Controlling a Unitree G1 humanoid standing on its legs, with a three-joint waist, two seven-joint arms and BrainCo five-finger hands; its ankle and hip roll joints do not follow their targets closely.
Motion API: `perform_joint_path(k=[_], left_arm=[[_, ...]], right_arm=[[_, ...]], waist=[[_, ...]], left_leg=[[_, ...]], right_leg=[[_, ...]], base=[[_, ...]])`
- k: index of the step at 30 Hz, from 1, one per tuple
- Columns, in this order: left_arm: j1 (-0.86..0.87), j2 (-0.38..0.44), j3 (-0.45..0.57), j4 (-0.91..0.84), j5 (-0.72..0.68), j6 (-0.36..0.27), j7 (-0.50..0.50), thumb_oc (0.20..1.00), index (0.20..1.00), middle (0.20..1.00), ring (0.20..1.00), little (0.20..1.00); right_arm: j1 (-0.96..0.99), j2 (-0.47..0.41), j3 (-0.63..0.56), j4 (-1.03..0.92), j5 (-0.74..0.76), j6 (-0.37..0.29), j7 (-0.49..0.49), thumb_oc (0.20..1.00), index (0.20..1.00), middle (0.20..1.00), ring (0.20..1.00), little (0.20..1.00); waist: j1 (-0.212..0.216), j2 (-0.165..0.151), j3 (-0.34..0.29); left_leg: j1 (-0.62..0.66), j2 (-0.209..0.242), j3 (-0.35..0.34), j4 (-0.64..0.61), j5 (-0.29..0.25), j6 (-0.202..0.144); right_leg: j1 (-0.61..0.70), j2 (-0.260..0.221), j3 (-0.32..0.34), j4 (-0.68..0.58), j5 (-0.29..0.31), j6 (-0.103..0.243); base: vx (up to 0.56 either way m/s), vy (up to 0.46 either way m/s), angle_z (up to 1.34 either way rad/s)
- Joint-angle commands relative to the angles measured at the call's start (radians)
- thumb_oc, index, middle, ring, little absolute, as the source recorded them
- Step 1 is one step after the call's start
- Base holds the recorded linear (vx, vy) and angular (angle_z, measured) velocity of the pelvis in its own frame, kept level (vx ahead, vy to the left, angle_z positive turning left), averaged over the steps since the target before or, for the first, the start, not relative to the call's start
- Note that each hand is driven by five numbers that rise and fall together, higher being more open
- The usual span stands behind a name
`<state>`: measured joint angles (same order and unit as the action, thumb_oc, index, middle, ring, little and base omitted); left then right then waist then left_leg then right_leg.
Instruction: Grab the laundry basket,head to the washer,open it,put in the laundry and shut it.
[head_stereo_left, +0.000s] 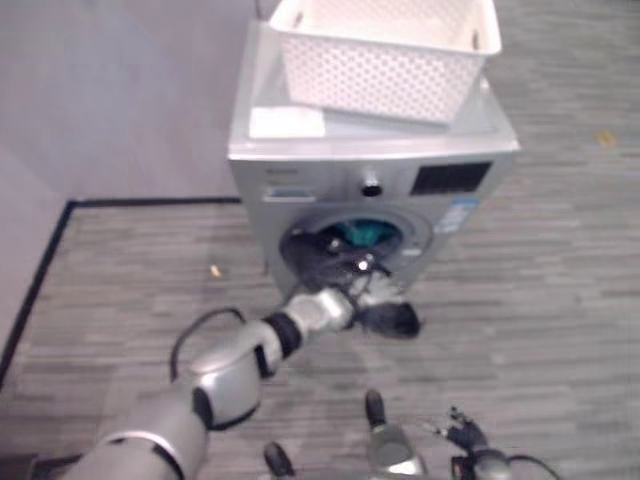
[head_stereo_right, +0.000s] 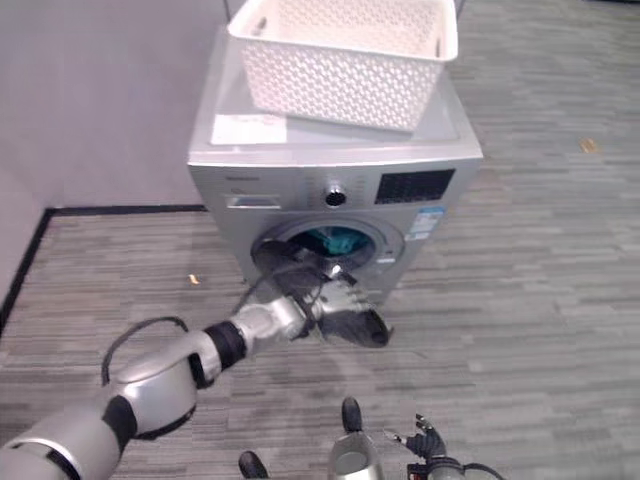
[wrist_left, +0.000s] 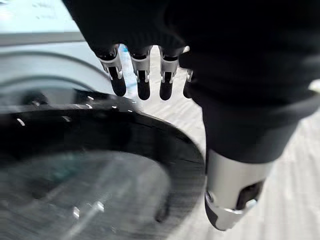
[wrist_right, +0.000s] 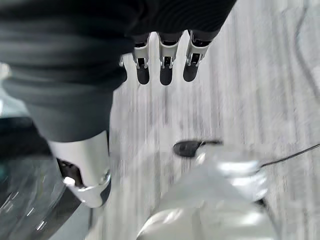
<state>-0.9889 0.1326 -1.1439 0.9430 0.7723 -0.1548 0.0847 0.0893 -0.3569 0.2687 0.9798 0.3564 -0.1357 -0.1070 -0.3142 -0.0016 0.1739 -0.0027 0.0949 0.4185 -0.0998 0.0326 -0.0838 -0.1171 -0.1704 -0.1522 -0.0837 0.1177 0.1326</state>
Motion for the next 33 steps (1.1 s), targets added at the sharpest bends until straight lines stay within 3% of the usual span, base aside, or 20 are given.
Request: perform_joint_path(k=[1, 10, 12, 13, 14, 17, 18, 20, 23, 25, 28, 33], left_arm=[[-0.115, -0.04, 0.052, 0.092, -0.035, 0.011, 0.042, 1.0, 1.0, 1.0, 1.0, 1.0], [-0.191, 0.042, 0.139, 0.145, -0.137, 0.031, 0.105, 1.0, 1.0, 1.0, 1.0, 1.0], [-0.173, 0.075, 0.151, 0.145, -0.147, 0.022, 0.13, 1.0, 1.0, 1.0, 1.0, 1.0], [-0.163, 0.088, 0.163, 0.124, -0.155, 0.015, 0.15, 1.0, 1.0, 1.0, 1.0, 1.0], [-0.139, 0.109, 0.184, 0.095, -0.174, 0.002, 0.178, 1.0, 1.0, 1.0, 1.0, 1.0], [-0.053, 0.205, 0.204, -0.048, -0.172, -0.042, 0.237, 1.0, 1.0, 1.0, 1.0, 1.0], [0.001, 0.27, 0.216, -0.14, -0.18, -0.068, 0.237, 1.0, 1.0, 1.0, 1.0, 1.0], [0.045, 0.321, 0.229, -0.236, -0.185, -0.074, 0.234, 1.0, 1.0, 1.0, 1.0, 1.0], [0.238, 0.491, 0.299, -0.537, -0.257, -0.125, 0.15, 1.0, 1.0, 1.0, 1.0, 1.0], [0.45, 0.593, 0.407, -0.694, -0.334, -0.171, 0.089, 1.0, 1.0, 1.0, 1.0, 1.0], [0.724, 0.597, 0.584, -0.766, -0.439, -0.161, 0.062, 1.0, 1.0, 1.0, 1.0, 1.0], [0.86, 0.464, 0.65, -0.637, -0.516, -0.072, -0.009, 1.0, 1.0, 1.0, 1.0, 1.0]], right_arm=[[0.02, -0.029, -0.029, 0.047, 0.04, -0.021, -0.012, 1.0, 1.0, 1.0, 1.0, 1.0], [0.031, -0.036, -0.088, 0.106, 0.065, -0.033, -0.038, 1.0, 1.0, 1.0, 1.0, 1.0], [0.024, -0.027, -0.084, 0.119, 0.069, -0.042, -0.044, 1.0, 1.0, 1.0, 1.0, 1.0], [0.027, -0.02, -0.081, 0.127, 0.07, -0.049, -0.043, 1.0, 1.0, 1.0, 1.0, 1.0], [0.031, -0.013, -0.077, 0.13, 0.068, -0.057, -0.043, 1.0, 1.0, 1.0, 1.0, 1.0], [0.033, 0.006, -0.066, 0.139, 0.054, -0.076, -0.046, 1.0, 1.0, 1.0, 1.0, 1.0], [0.039, 0.017, -0.07, 0.132, 0.056, -0.084, -0.045, 1.0, 1.0, 1.0, 1.0, 1.0], [0.042, 0.029, -0.07, 0.126, 0.059, -0.09, -0.045, 1.0, 1.0, 1.0, 1.0, 1.0], [0.052, 0.066, -0.097, 0.102, 0.072, -0.094, -0.034, 1.0, 1.0, 1.0, 1.0, 1.0], [0.061, 0.086, -0.113, 0.076, 0.06, -0.087, -0.02, 1.0, 1.0, 1.0, 1.0, 1.0], [0.071, 0.101, -0.127, 0.036, 0.07, -0.089, -0.006, 1.0, 1.0, 1.0, 1.0, 1.0], [0.062, 0.102, -0.133, 0.017, 0.081, -0.063, 0.004, 1.0, 1.0, 1.0, 1.0, 1.0]], waist=[[0.0, -0.008, -0.009], [-0.042, -0.037, 0.01], [-0.042, -0.043, 0.004], [-0.034, -0.036, -0.002], [-0.029, -0.043, -0.001], [-0.006, -0.033, -0.006], [0.011, -0.025, -0.006], [0.018, -0.02, -0.007], [0.072, 0.006, -0.001], [0.112, 0.017, -0.003], [0.157, 0.018, -0.005], [0.192, 0.013, -0.002]], left_leg=[[0.014, 0.047, -0.053, 0.012, -0.034, -0.019], [-0.013, 0.083, 0.017, 0.012, 0.005, -0.046], [-0.01, 0.088, 0.031, 0.012, 0.008, -0.052], [0.003, 0.092, 0.021, 0.012, -0.016, -0.059], [0.002, 0.095, 0.035, 0.012, 0.006, -0.055], [0.018, 0.101, 0.028, 0.012, 0.005, -0.056], [0.021, 0.102, 0.021, 0.012, 0.005, -0.056], [0.022, 0.101, 0.013, 0.012, 0.004, -0.055], [0.025, 0.097, -0.023, 0.012, 0.005, -0.053], [0.034, 0.09, -0.057, 0.012, -0.001, -0.051], [0.029, 0.081, -0.092, 0.012, 0.0, -0.045], [0.014, 0.073, -0.148, 0.012, -0.002, -0.037]], right_leg=[[-0.068, 0.012, 0.02, 0.065, -0.034, 0.057], [-0.131, 0.052, 0.07, 0.048, -0.007, 0.055], [-0.133, 0.06, 0.076, 0.039, -0.003, 0.056], [-0.119, 0.062, 0.081, 0.032, -0.022, 0.065], [-0.126, 0.062, 0.074, 0.039, -0.007, 0.053], [-0.11, 0.061, 0.061, 0.042, -0.018, 0.051], [-0.098, 0.057, 0.05, 0.041, -0.022, 0.05], [-0.089, 0.053, 0.039, 0.039, -0.025, 0.05], [-0.054, 0.04, 0.002, 0.032, -0.034, 0.05], [-0.021, 0.033, -0.026, 0.023, -0.042, 0.049], [0.005, 0.022, -0.059, 0.02, -0.048, 0.044], [0.034, 0.017, -0.104, 0.024, -0.064, 0.034]], base=[[-0.04, -0.081, -0.12], [-0.01, -0.093, -0.25], [0.06, -0.051, -0.22], [0.03, -0.069, -0.2], [0.04, -0.075, -0.2], [0.01, -0.047, -0.15], [0.03, -0.004, -0.04], [0.03, 0.002, 0.13], [0.05, 0.021, 0.4], [0.07, 0.037, 0.66], [0.03, 0.019, 0.55], [0.02, -0.012, 0.5]])
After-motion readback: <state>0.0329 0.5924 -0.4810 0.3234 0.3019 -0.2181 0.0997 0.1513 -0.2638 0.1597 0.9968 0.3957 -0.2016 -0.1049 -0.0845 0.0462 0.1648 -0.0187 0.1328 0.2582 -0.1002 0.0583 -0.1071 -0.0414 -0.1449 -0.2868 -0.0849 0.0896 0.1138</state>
